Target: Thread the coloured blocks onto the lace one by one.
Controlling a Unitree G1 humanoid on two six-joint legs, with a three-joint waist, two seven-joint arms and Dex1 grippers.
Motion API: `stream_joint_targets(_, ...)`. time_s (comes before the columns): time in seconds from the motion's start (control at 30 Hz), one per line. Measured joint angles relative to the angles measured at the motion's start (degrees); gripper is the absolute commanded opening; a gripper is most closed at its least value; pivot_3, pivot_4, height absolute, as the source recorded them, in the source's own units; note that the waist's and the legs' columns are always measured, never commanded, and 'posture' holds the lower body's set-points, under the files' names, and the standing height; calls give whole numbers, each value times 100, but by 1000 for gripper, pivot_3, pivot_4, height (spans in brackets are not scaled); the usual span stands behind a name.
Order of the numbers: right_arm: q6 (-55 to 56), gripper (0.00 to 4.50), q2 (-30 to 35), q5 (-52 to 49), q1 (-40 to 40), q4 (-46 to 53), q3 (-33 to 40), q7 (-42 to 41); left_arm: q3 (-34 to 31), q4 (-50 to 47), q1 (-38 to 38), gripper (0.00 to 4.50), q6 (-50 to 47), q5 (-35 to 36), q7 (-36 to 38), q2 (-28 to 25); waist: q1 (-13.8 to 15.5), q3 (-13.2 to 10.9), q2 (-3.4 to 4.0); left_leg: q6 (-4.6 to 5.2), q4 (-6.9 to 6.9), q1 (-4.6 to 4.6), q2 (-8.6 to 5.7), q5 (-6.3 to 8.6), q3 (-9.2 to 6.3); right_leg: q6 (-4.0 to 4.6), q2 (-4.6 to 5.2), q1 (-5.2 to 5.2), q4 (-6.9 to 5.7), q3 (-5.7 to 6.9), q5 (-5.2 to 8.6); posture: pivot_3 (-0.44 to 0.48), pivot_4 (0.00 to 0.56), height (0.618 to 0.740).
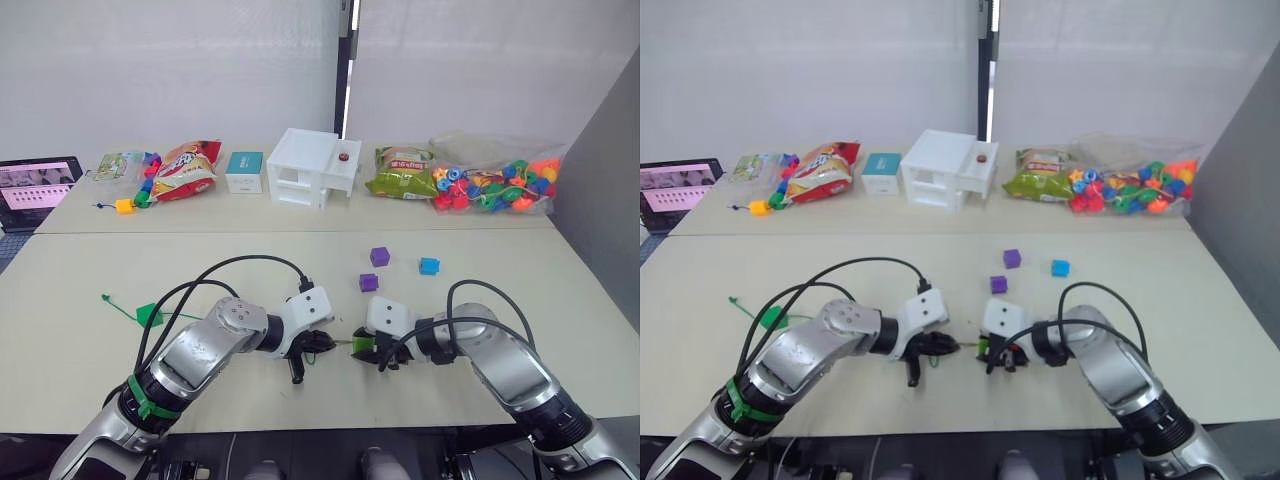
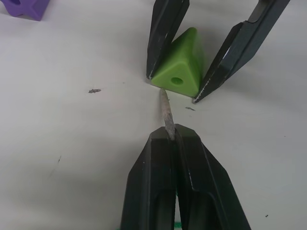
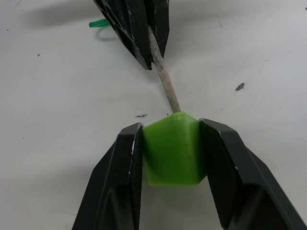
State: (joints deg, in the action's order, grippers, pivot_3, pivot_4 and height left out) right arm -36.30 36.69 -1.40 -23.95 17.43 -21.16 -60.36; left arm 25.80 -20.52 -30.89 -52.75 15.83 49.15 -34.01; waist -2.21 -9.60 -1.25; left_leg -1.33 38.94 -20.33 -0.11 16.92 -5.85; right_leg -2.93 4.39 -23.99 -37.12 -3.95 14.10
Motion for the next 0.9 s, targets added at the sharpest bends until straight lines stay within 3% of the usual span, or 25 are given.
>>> stream_joint_targets(0.9,-61,1316,38,-50,13,39,-60,57,-129,-113,31,0,8,88,144,16,-4,0,0,0,0,-1,0,0,0,0,0,-1,0,0,0,0,150,740)
